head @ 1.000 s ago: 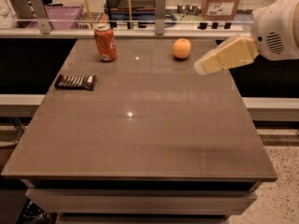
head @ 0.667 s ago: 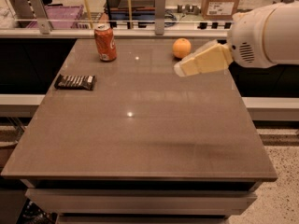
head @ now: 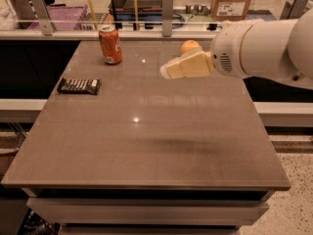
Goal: Knock coke can over
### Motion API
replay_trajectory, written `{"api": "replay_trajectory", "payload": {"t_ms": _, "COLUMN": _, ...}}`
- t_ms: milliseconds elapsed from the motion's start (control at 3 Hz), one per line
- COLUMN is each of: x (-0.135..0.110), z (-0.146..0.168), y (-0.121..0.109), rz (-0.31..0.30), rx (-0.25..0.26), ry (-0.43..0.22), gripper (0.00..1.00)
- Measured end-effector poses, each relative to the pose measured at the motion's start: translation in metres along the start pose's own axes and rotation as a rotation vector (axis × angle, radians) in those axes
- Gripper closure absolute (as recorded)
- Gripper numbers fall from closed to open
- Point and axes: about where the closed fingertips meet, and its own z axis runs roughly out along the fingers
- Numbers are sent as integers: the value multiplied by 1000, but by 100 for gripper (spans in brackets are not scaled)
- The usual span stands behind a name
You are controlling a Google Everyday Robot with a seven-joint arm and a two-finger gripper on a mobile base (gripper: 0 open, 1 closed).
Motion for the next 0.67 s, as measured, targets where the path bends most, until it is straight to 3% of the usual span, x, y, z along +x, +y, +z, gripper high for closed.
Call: {"api": "replay_trajectory", "payload": {"t_ms": 667, "x": -7, "z": 45, "y": -8, "rz": 45, "rx": -1, "ry": -84, "gripper": 0}}
